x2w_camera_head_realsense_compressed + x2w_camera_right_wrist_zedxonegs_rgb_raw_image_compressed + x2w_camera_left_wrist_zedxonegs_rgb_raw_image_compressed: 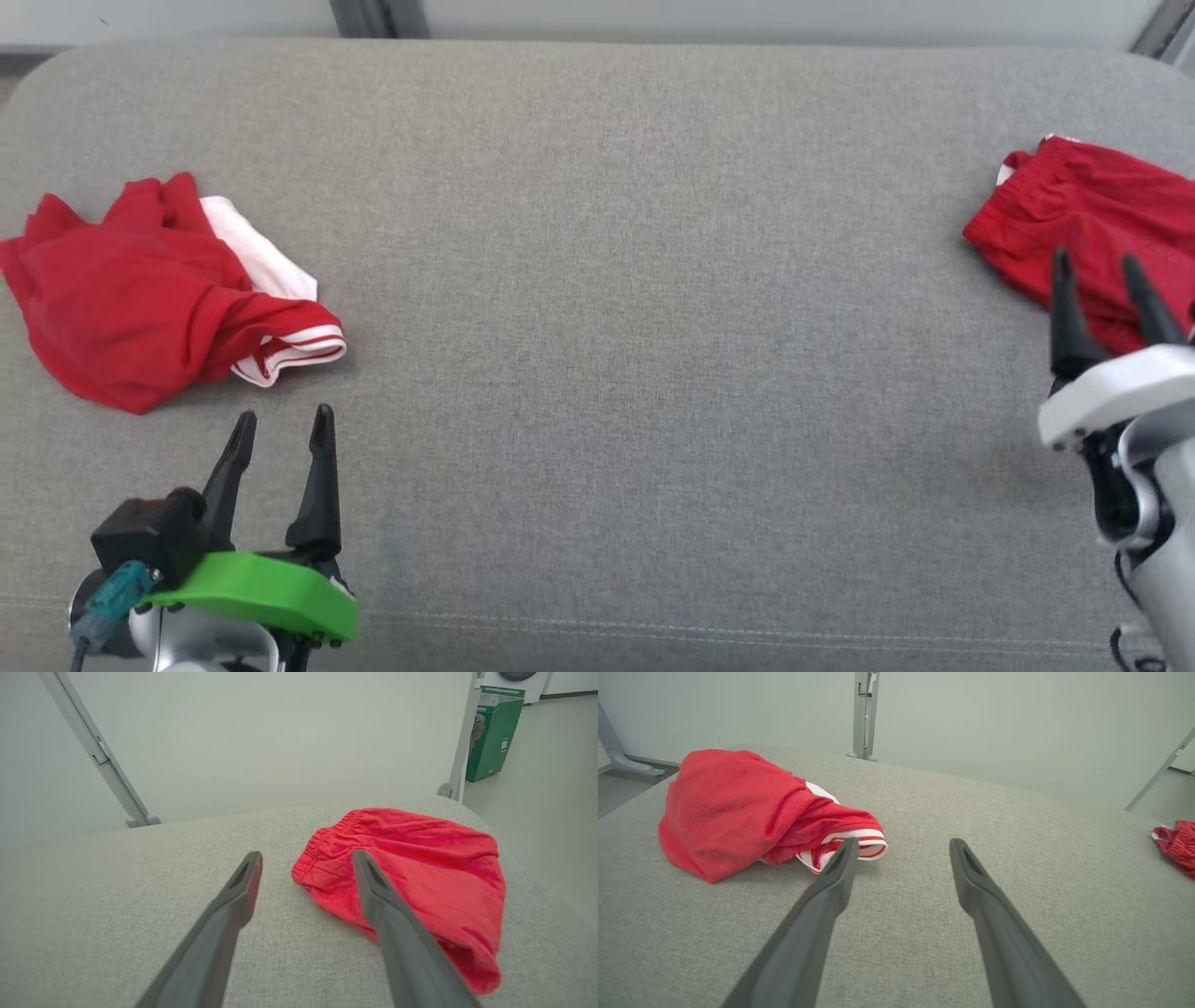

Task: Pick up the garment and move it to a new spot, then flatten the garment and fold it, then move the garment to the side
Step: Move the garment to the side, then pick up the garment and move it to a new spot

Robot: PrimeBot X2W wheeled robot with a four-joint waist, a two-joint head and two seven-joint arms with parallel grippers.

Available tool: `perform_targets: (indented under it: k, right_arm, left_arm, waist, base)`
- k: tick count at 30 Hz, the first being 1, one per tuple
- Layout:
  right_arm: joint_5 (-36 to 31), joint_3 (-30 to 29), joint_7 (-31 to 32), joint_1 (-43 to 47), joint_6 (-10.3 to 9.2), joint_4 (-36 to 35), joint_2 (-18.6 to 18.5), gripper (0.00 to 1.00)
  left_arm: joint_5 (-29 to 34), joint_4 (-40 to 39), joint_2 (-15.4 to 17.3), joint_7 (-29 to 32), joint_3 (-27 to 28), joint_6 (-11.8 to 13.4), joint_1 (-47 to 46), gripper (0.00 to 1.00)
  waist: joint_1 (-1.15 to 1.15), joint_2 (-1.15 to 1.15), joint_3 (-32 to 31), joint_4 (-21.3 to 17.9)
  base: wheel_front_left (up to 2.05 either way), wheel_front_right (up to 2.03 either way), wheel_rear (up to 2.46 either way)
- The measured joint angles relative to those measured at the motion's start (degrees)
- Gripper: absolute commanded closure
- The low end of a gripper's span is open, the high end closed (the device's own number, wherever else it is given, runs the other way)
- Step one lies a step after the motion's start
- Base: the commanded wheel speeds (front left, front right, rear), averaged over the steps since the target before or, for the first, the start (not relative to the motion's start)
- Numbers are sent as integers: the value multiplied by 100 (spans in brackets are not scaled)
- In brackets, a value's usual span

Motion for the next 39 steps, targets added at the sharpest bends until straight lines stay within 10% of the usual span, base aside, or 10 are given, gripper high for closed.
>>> perform_targets:
  k: [16,39]
  right_arm:
    - [-525,155,0,1533,-231,-343,851,0]
    - [-1444,-673,-1,2177,-233,-929,1152,0]
  left_arm:
    - [143,372,175,-347,76,0,849,0]
    - [143,404,158,-492,63,-10,891,0]
  waist:
    - [0,0,-977,-141]
    - [0,0,-1041,-624]
  base:
    - [0,0,0]
    - [0,0,0]
